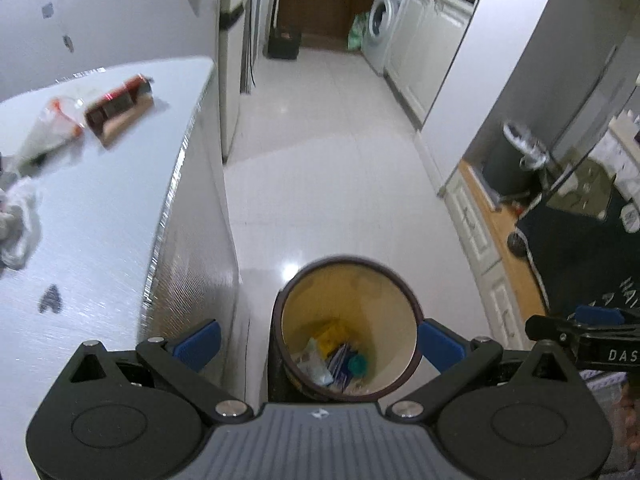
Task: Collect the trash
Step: 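Move both tools up from the bin back over the table toward the remaining trash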
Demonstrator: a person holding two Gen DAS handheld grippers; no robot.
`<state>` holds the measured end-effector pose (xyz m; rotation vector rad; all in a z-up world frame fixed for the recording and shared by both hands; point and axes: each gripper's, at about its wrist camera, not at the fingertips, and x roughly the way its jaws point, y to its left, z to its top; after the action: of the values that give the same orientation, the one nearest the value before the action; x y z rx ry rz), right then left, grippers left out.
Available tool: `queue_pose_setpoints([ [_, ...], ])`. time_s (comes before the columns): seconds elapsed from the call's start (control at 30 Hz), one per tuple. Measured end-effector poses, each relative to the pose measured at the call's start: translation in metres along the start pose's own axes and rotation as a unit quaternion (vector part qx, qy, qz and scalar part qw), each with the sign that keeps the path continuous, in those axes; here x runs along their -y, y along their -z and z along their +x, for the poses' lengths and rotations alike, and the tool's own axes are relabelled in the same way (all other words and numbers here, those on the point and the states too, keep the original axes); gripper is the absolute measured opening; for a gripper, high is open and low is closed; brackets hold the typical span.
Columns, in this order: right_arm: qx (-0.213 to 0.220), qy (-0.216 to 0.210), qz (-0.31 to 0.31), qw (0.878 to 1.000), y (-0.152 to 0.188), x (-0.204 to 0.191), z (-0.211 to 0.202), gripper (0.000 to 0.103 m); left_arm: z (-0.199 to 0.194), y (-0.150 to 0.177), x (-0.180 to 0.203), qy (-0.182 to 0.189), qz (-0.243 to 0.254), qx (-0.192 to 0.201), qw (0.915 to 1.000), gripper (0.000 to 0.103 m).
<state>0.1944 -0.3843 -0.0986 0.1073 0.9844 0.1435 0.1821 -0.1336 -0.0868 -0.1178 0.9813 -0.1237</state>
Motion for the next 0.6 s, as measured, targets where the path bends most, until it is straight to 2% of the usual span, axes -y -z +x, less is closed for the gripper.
queue_pose_setpoints([
  [0.27,0.051,-0.018,-0.029,0.998,-0.013,-0.026,-0.032,0.103,-0.048,-0.003,-0.012,-0.014,-0.006,0.059,0.9982,0.103],
  [0.6,0.108,-0.038,-0.062,0.992,-0.019,-0.090,-0.058,0.103,-0.106,-0.002,-0.071,-0.032,-0.030,0.122,0.9916,0.103],
])
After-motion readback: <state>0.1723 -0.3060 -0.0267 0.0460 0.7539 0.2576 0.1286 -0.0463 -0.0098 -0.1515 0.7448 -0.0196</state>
